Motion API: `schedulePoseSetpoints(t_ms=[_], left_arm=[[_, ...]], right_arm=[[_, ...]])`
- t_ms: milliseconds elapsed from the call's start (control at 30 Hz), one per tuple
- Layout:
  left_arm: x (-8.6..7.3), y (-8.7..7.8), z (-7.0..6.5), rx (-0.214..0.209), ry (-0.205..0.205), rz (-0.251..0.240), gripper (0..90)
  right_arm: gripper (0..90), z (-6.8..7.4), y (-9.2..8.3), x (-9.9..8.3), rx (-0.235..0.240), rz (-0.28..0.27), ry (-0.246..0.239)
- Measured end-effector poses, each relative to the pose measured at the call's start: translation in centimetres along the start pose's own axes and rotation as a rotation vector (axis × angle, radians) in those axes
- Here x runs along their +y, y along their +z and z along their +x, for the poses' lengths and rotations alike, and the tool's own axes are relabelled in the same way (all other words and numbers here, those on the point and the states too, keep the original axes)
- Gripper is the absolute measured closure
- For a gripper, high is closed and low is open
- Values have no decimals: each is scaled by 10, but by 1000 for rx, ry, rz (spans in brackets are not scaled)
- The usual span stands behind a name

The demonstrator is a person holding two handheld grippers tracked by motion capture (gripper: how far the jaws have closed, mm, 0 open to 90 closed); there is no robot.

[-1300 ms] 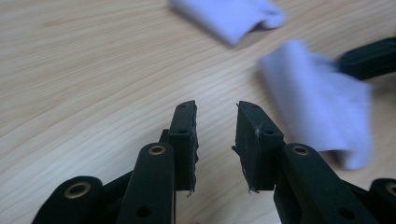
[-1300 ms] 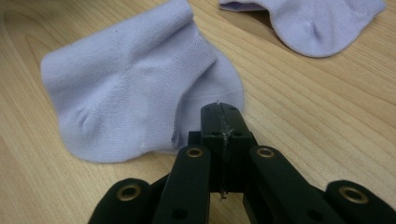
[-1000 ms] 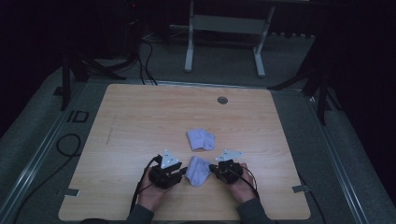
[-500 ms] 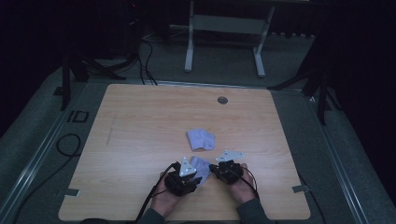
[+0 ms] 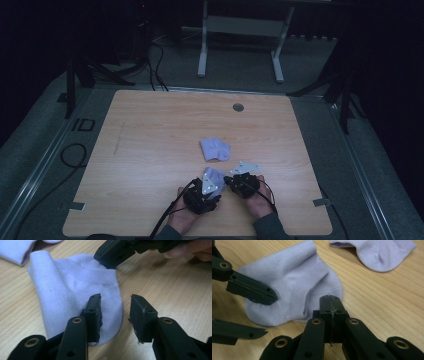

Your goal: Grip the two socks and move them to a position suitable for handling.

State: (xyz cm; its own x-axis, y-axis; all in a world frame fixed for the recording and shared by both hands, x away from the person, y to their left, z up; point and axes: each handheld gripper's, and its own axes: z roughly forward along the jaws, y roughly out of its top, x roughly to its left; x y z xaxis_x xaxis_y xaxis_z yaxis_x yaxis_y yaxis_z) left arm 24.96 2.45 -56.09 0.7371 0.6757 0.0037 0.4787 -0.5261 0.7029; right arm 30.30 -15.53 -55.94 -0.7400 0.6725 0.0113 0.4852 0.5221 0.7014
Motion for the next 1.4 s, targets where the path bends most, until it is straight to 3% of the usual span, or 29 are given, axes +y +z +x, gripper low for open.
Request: schedulePoseSetpoints(t_ms=[133, 267, 367, 567, 767, 1033, 1233, 1400], left_arm=[[-2, 0, -3, 28, 21, -9, 657], [-3, -1, 1, 51, 9, -12, 788], [-3, -3, 4, 24, -25, -13, 857], [1, -16, 10, 7, -51, -52, 875], [1, -33, 29, 49, -82, -89, 874], [-9, -54, 61, 123, -166, -107, 873], [-20, -65, 82, 178, -219, -92, 873], [-34, -68, 95, 212, -250, -46, 868]], right_arm=[[900, 3, 0, 1, -19, 7, -19], [900, 0, 0, 0, -2, 0, -2], [900, 0, 0, 0, 1, 0, -1], [900, -2, 0, 0, 8, -2, 2], [900, -2, 0, 0, 13, -3, 6], [900, -2, 0, 0, 13, -3, 10], [900, -2, 0, 0, 14, 0, 11], [900, -5, -2, -1, 15, 9, 15]])
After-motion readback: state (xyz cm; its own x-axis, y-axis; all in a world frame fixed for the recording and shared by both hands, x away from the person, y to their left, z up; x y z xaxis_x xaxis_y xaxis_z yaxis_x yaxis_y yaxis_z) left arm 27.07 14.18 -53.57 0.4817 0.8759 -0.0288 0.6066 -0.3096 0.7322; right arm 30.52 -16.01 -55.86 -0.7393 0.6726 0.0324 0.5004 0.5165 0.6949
